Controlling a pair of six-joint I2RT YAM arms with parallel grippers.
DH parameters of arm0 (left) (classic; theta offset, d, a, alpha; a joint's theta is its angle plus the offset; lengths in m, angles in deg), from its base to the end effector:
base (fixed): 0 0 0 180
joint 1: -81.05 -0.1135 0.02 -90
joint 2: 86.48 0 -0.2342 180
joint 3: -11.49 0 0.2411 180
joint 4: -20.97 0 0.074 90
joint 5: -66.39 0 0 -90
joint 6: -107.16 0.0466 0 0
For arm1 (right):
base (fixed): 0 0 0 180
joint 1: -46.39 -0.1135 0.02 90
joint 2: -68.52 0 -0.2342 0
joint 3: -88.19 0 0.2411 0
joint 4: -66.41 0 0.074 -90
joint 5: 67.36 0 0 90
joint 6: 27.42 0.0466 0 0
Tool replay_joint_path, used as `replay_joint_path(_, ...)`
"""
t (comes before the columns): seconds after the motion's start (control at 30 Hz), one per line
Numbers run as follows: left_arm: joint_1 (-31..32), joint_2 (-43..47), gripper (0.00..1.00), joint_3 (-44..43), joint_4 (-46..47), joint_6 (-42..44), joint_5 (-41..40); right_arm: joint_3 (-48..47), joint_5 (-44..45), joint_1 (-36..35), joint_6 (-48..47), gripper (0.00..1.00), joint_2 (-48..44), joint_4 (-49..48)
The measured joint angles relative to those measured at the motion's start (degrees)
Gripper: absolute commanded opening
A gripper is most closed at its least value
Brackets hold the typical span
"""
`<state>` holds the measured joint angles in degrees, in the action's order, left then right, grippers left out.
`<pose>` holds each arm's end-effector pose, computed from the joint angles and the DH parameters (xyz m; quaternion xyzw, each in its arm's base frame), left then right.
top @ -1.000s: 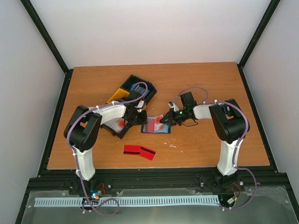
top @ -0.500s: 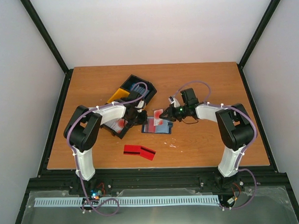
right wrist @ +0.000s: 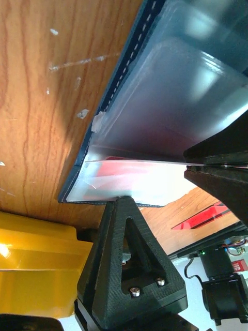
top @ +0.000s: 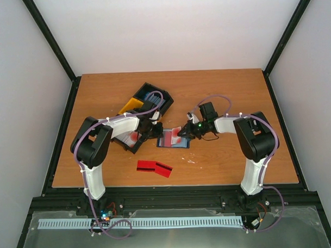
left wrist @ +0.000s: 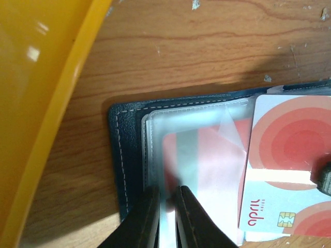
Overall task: Put the credit cards into the card holder
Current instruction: Insert the credit card into the card holder.
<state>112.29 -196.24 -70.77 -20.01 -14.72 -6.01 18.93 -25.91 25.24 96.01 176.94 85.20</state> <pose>0.2975 -0.1969 0.1124 0.0231 0.9710 -0.2246 0.0785 0.3013 0.1540 0.0946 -0.0191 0.8833 0.4665 0.0425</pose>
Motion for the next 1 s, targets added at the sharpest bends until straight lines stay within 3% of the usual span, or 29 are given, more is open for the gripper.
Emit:
replay_joint_path(0.47,0.0,0.2,0.11,0.5,0.7,0.0,0.5,1.7,-3.1,-1.6,3.9,0.03,2.9,-8.0)
replay_joint_path(1.0,0.1,2.1,0.2,2.6,2.1,-0.5,0.8,1.3,-0.4,-6.0,8.7,0.04,5.1,-14.3)
